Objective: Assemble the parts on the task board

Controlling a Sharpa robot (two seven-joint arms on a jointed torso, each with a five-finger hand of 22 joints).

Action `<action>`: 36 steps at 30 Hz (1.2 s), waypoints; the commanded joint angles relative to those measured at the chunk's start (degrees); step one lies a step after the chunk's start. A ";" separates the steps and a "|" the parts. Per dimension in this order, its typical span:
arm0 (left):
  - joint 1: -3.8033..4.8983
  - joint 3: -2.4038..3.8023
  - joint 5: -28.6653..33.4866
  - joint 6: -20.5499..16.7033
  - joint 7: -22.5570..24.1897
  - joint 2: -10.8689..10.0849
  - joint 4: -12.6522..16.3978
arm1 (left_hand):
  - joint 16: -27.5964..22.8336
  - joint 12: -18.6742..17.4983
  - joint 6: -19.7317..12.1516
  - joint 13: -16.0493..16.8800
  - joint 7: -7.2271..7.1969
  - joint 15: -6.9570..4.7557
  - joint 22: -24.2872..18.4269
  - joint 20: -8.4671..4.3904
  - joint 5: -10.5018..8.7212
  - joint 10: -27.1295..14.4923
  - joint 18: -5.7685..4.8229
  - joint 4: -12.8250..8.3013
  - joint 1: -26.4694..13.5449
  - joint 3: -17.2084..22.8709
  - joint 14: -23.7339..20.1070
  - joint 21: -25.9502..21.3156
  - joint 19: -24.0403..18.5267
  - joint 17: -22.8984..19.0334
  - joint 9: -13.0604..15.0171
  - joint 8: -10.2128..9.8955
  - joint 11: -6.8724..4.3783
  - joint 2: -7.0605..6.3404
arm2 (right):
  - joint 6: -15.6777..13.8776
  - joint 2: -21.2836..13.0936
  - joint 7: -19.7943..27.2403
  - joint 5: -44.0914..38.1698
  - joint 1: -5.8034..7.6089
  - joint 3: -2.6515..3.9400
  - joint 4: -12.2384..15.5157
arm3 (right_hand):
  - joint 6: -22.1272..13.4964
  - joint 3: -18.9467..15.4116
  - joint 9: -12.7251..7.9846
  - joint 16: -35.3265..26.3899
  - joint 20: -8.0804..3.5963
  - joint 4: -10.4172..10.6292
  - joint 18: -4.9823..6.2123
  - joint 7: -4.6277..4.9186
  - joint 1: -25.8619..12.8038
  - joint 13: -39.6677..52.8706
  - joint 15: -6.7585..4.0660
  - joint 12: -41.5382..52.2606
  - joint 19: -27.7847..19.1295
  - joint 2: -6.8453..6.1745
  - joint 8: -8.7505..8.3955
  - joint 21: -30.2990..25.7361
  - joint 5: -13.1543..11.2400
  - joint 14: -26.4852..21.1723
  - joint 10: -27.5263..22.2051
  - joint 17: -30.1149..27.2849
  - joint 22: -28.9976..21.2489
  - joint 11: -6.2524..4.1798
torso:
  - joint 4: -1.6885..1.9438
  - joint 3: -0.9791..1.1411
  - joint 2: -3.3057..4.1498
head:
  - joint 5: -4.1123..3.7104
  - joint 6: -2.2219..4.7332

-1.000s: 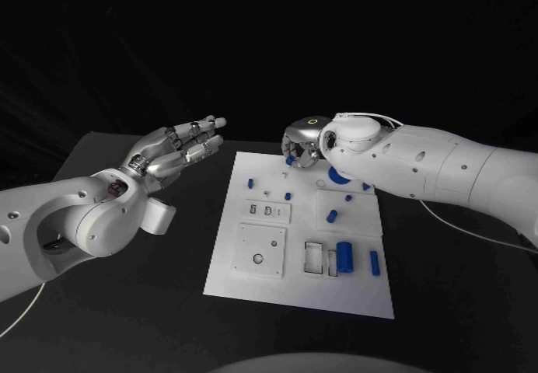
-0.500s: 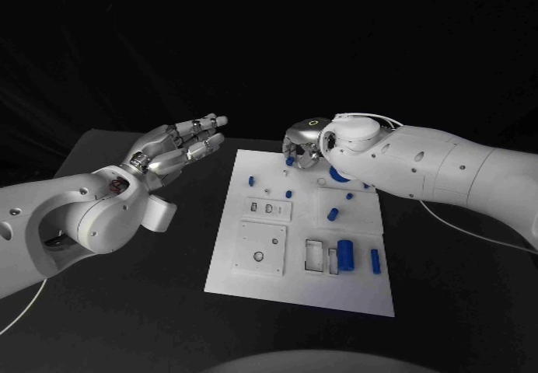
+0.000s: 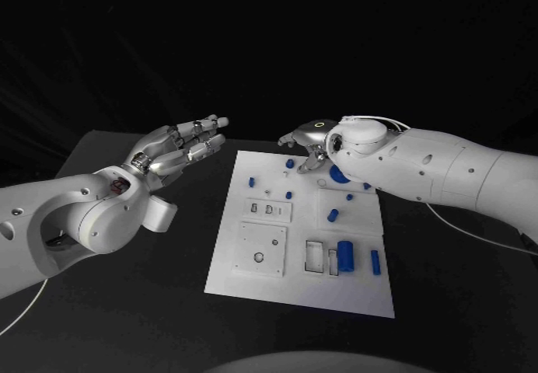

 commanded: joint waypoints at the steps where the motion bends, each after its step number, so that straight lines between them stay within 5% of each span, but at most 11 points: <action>1: 0.02 0.04 -0.31 1.07 0.40 -0.08 -0.05 | 0.31 0.25 0.12 0.06 0.04 0.26 -0.09 0.22 0.33 0.21 0.49 -0.25 0.64 0.05 0.28 0.30 -0.02 0.08 0.07 0.37 0.03 -0.12 | -5.53 -1.66 0.44 -0.26 0.15 0.00 1.27 | 1.07 -1.58 -0.91 -0.31 0.13 2.44 0.90 0.12 1.56 -0.12 0.05 -0.33 -0.28 -0.27 0.10 -1.02 -0.88 -0.44 -0.06 -0.57 -0.22 -0.08 | -0.15 -0.02 -0.12 | 0.21 0.21; 4: 0.02 0.03 -0.31 1.06 0.43 -0.28 -0.10 | 0.31 0.25 0.12 0.06 0.04 0.26 -0.09 0.22 0.33 0.21 0.49 -0.25 0.64 0.05 0.28 0.30 -0.02 0.08 0.07 0.37 0.03 -0.12 | -8.62 -4.55 1.30 1.09 0.78 0.01 3.93 | 4.15 -2.31 -1.10 -0.25 0.18 4.82 0.91 0.90 3.11 0.11 0.16 0.30 0.01 -0.01 0.61 -1.61 -1.24 -0.45 1.31 -0.60 0.03 0.08 | -0.36 -0.06 -0.16 | 0.34 0.31; 8: 0.00 0.02 -0.31 1.03 0.43 -0.46 -0.15 | 0.33 0.25 0.12 0.06 0.08 0.30 -0.08 0.24 0.36 0.21 0.49 -0.28 0.67 0.05 0.29 0.31 0.00 0.08 0.07 0.38 0.08 -0.13 | -11.27 -10.03 1.89 2.44 2.15 0.00 9.74 | 10.54 -2.54 -0.13 1.11 0.03 5.31 0.59 2.13 3.69 0.99 0.36 3.56 1.75 1.17 1.82 -0.55 -1.45 1.15 5.93 1.16 1.46 0.44 | -0.78 -0.13 -0.19 | 0.43 0.27; 15: -0.07 0.01 -0.31 1.18 0.40 -0.30 -0.35 | 0.33 0.25 0.12 0.06 0.08 0.30 -0.08 0.24 0.36 0.21 0.49 -0.28 0.67 0.05 0.29 0.31 0.00 0.08 0.07 0.38 0.08 -0.13 | -10.71 -17.56 1.16 2.01 3.19 -0.09 17.03 | 15.99 -2.96 -0.47 3.51 -0.45 4.83 -0.11 3.50 3.27 1.85 -0.19 7.64 5.21 2.34 3.26 2.38 0.73 4.49 10.92 4.63 4.42 -0.13 | -1.14 -0.10 -0.17 | 0.45 0.39; 22: -0.31 0.00 -0.31 1.55 0.42 0.07 -0.57 | 0.34 0.24 0.11 0.05 0.10 0.33 -0.08 0.25 0.39 0.20 0.48 -0.29 0.70 0.06 0.30 0.32 0.00 0.09 0.06 0.38 0.09 -0.12 | -7.97 -20.32 0.70 1.68 2.62 -0.39 18.24 | 19.30 -2.10 0.28 4.41 -1.02 4.49 -0.40 4.39 2.71 4.56 -0.62 13.39 6.56 2.48 3.90 3.39 5.44 5.84 16.16 6.04 6.10 -0.53 | -1.10 -0.08 -0.24 | 0.18 0.29; 26: -0.43 0.00 -0.34 1.73 0.51 0.21 -0.62 | 0.37 0.23 0.10 0.05 0.12 0.37 -0.08 0.26 0.44 0.19 0.48 -0.32 0.75 0.07 0.32 0.32 0.00 0.09 0.06 0.39 0.12 -0.11 | -8.45 -20.80 0.84 1.65 1.84 -0.46 17.89 | 19.49 -2.39 0.65 3.36 -1.18 4.34 -0.14 4.38 1.90 13.43 -1.19 24.27 5.43 2.25 3.44 1.76 3.28 4.59 18.61 4.48 5.85 -1.17 | -1.01 -0.05 -0.19 | 0.28 0.33; 29: -0.50 0.00 -0.37 1.83 0.51 0.25 -0.65 | 0.38 0.23 0.03 0.05 0.15 0.42 -0.08 0.27 0.48 0.19 0.47 -0.35 0.81 0.11 0.33 0.33 0.02 0.10 0.05 0.38 0.14 -0.08 | -8.59 -20.78 0.71 1.34 1.37 -0.48 17.40 | 19.79 -3.77 1.14 2.62 -0.98 4.62 0.25 4.53 0.39 30.95 -1.31 43.99 3.63 2.24 3.05 -0.97 -0.78 3.11 20.01 3.60 5.13 -1.53 | -1.02 -0.06 -0.22 | 0.44 0.26; 31: -0.54 -0.01 -0.39 1.88 0.49 0.25 -0.67 | 0.38 0.23 0.03 0.05 0.15 0.42 -0.08 0.27 0.48 0.19 0.47 -0.35 0.81 0.11 0.33 0.33 0.02 0.10 0.05 0.38 0.14 -0.08 | -8.43 -20.71 0.55 0.89 0.93 -0.49 16.98 | 20.07 -5.40 1.90 12.65 -0.50 5.99 -0.30 5.19 -2.18 55.68 -0.93 72.33 5.81 2.64 2.63 1.43 -3.11 10.95 40.31 21.68 7.68 -2.19 | -1.00 -0.10 -0.23 | 0.40 0.26; 32: -0.55 -0.01 -0.40 1.90 0.49 0.24 -0.68 | 0.38 0.23 0.03 0.05 0.15 0.42 -0.08 0.27 0.48 0.19 0.47 -0.35 0.81 0.11 0.33 0.33 0.02 0.10 0.05 0.38 0.14 -0.08 | -8.32 -20.69 0.52 0.76 0.79 -0.50 16.87 | 20.16 -5.80 2.16 16.36 -0.53 6.39 -0.68 5.34 -2.75 59.77 -0.83 77.15 7.05 2.63 2.51 3.30 -3.49 14.35 46.76 29.04 9.18 -2.28 | -0.97 -0.12 -0.22 | 0.39 0.26; 36: -0.57 -0.01 -0.44 1.98 0.51 0.22 -0.69 | 0.46 0.23 0.00 0.05 0.17 0.48 -0.08 0.28 0.51 0.21 0.47 -0.39 0.89 0.14 0.39 0.34 0.03 0.12 0.04 0.38 0.17 -0.05 | -8.08 -20.69 0.47 0.35 0.46 -0.50 16.67 | 21.30 -6.05 2.97 24.76 -1.31 7.14 -1.91 5.83 -3.24 65.67 -0.72 84.13 11.02 2.12 2.61 9.35 -1.25 26.38 60.41 48.49 13.40 -2.03 | -0.98 -0.12 -0.19 | 0.55 0.24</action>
